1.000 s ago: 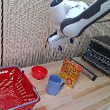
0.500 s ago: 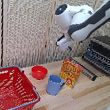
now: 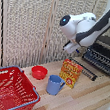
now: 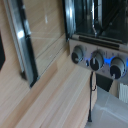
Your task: Extend the gripper towards the oven tray handle. Grasp the handle and carefully pull the tray out of the oven. Move the gripper above the red bowl. Grab the red bowl gently. Lift the bowl and place it onto the oven tray.
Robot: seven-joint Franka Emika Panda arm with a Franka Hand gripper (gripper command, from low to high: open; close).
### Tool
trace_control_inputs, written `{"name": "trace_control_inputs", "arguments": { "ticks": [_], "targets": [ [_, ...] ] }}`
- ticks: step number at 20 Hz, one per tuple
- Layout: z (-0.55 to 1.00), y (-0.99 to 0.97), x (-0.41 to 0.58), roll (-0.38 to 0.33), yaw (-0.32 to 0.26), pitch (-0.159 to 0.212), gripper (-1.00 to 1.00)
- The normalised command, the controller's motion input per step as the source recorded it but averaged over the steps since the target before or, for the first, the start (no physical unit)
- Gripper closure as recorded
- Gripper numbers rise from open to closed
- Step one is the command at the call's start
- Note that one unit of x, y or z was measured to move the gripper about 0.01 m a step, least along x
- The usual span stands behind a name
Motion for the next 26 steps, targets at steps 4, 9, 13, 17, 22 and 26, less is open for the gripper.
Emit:
{"name": "trace_control_inputs", "arguments": {
  "ticks": [4,9,13,17,22,26],
  "targets": [
    [-0.16,-0.73,0.278,-0.110,0.042,-0.009,-1.00],
    [-0.12,-0.78,0.372,-0.010,0.045,0.052,-1.00],
    [-0.11,-0.74,0.380,0.000,0.050,0.096,-1.00],
    [-0.05,-0.86,0.230,0.000,0.023,0.074,-1.00],
    [-0.07,-0.74,0.015,-0.009,0.000,0.068,-1.00],
    [-0.16,-0.41,-0.051,-0.046,-0.013,0.062,-1.00]
  ]
}}
